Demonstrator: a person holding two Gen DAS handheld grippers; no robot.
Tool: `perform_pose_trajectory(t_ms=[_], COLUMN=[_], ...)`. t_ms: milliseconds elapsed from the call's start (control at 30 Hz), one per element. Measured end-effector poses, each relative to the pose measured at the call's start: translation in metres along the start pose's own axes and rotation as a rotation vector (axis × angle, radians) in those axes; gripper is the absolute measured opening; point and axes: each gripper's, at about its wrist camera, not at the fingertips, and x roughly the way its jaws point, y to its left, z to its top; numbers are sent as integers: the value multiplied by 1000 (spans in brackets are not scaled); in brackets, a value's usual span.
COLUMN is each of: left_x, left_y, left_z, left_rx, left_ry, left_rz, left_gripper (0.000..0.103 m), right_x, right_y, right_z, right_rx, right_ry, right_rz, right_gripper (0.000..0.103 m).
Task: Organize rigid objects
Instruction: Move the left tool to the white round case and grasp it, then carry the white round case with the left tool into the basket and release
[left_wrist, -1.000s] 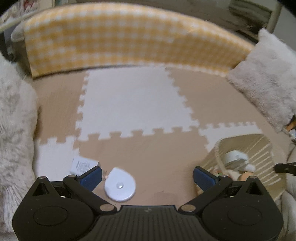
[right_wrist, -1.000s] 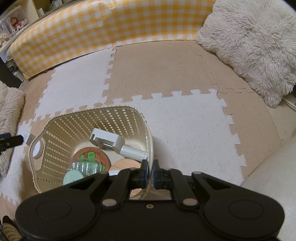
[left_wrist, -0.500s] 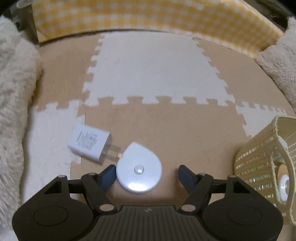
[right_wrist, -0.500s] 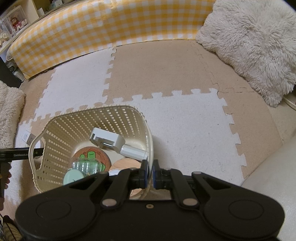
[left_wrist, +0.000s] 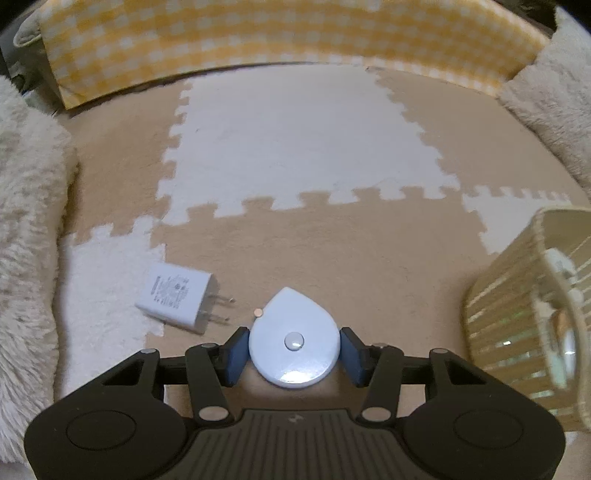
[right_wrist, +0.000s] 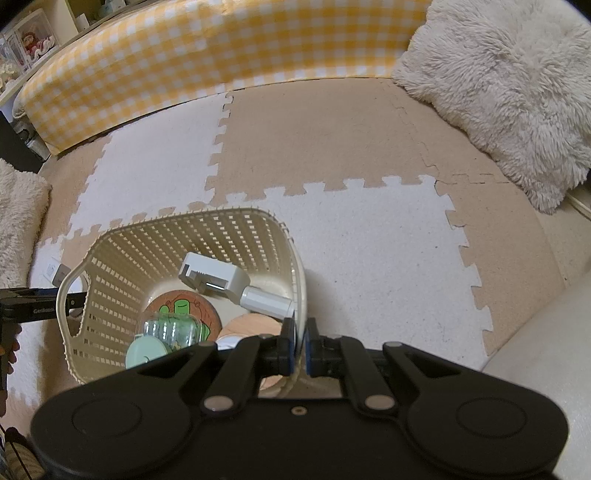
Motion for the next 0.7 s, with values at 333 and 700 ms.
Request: perform_pose_trajectory(t_ms=[333,700], left_x=[-69,-98], left_y=[-45,-111], left_z=[16,7], left_rx=[96,323], left_ry=[-199,-237], left_rz=[-149,-288], left_gripper=[53,53], right_x=[0,1], right_y=[0,0], right_z=[0,0], right_rx=[-3,-8], right_ry=[3,3], right_rz=[-1,-6], right_gripper=[6,6])
